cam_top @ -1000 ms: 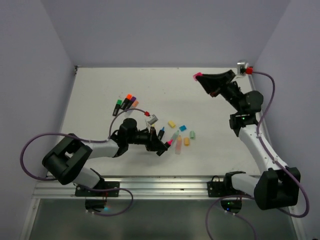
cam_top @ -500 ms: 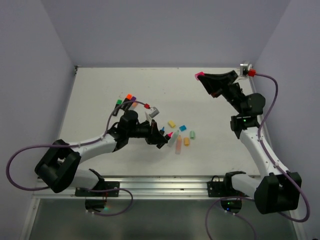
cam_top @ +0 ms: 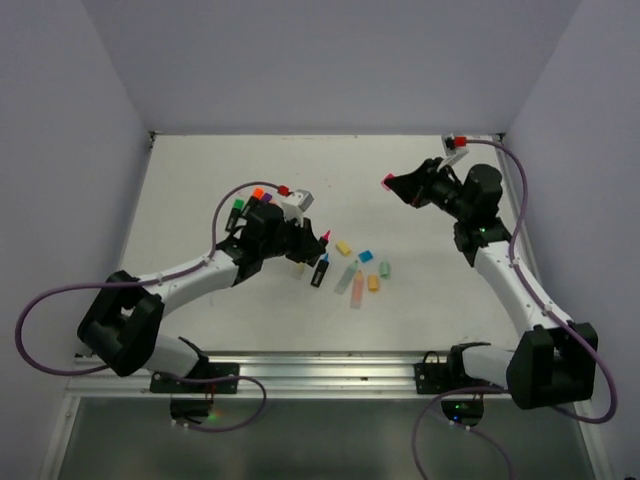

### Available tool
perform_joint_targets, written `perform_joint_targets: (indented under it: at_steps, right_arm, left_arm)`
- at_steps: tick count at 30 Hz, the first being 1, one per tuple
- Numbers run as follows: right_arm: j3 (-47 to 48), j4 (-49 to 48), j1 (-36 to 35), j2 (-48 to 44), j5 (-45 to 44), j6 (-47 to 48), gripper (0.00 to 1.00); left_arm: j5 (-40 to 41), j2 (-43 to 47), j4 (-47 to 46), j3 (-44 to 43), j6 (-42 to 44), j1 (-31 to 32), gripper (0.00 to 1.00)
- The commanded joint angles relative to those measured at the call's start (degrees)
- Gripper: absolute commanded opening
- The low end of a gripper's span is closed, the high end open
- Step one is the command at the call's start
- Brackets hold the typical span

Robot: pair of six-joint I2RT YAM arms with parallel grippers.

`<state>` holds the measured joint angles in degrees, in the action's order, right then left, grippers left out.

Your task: Open the pen caps

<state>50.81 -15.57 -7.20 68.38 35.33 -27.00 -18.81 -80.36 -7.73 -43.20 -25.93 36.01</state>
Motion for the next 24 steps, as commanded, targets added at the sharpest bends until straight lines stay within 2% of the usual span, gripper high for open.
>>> perform_joint_targets:
  at_steps: [1,12,19,24]
  right_arm:
    - [3.5,9.9,-1.3,4.6,-3.1,3.4,0.00]
    - [9.0,15.2,-7.1,21.2,-8.3,5.1,0.00]
    - [9.9,12.1,-9.1,30.2,-8.3,3.9,0.00]
    - [9.9,9.4,-9.8,35.9,-7.4,3.1,0.04]
  left_arm:
    - [8.6,-3.1,1.4,-4.4,-0.3,-0.2,0.00]
    - [16.3,-15.8,-3.9,-10.2,-2.4,-0.1,0.00]
    - [17.4,-22.5,-5.3,-14.1,-3.0,-0.1,0.00]
    - [16.9,-25.5,-5.8,-15.9,-3.7,-0.1,0.01]
